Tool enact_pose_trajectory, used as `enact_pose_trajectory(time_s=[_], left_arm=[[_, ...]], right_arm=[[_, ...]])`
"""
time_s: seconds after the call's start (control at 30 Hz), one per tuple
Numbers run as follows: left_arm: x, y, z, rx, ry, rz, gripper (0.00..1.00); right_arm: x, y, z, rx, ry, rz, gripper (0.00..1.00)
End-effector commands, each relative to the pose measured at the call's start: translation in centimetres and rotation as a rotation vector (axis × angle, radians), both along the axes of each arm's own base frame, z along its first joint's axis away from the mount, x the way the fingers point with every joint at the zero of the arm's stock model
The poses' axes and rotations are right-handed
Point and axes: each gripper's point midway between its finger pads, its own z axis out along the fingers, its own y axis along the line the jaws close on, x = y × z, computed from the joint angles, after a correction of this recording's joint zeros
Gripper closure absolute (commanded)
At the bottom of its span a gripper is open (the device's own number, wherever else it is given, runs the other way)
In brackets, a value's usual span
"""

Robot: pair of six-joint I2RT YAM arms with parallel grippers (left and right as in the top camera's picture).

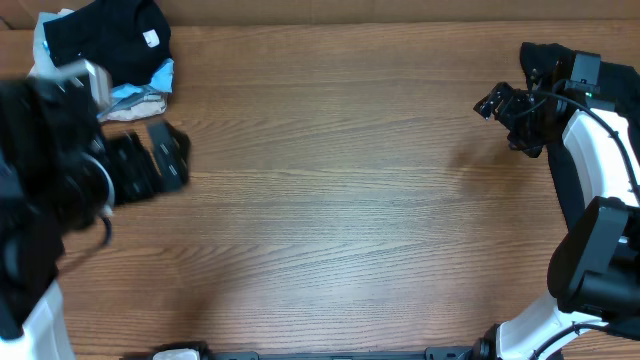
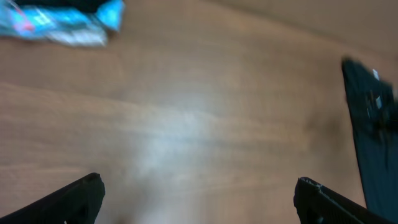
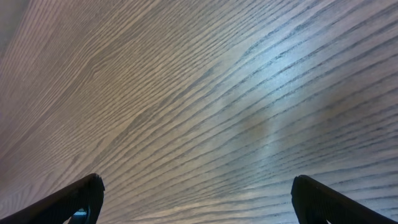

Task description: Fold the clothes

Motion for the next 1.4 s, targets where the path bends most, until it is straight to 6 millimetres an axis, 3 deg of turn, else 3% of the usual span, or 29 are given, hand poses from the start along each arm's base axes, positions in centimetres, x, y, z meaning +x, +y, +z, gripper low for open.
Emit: enact_pose_trajectory(time_s=[0.0,0.53,0.73,1.07,1.2,1.37], left_arm=[[-1.6,-1.2,-1.7,-0.033,0.053,-0.03,0.0],[-2.3,-1.5,-2.5,-0.038,0.074,-0.044,0.0],[-2.0,-3.1,-5.8,0.047,0.133,-0.202,0.0],[-0.6,-3.5,-10.3,0.169,-0.187,-0.328,0.0],[-1.0,-2.9,-12.2,0.207,-0.319,-0.303,0.0],[-3.1,-2.5,-14.7,0.216,-0.433,-0.282,0.0]], right_arm=[[0.7,-0.2,0.9,-0.007,-0.028,0.0,0.0],[0.7,-0.2,0.9,-0.007,-0.028,-0.001,0.0],[0.7,-0.2,0.9,-0.007,-0.028,-0.001,0.0],[0.7,-0.2,0.9,-0.007,-0.028,-0.001,0.0],[0.7,-0.2,0.9,-0.007,-0.028,-0.001,0.0],[0.7,-0.2,0.9,-0.007,-0.028,-0.001,0.0]])
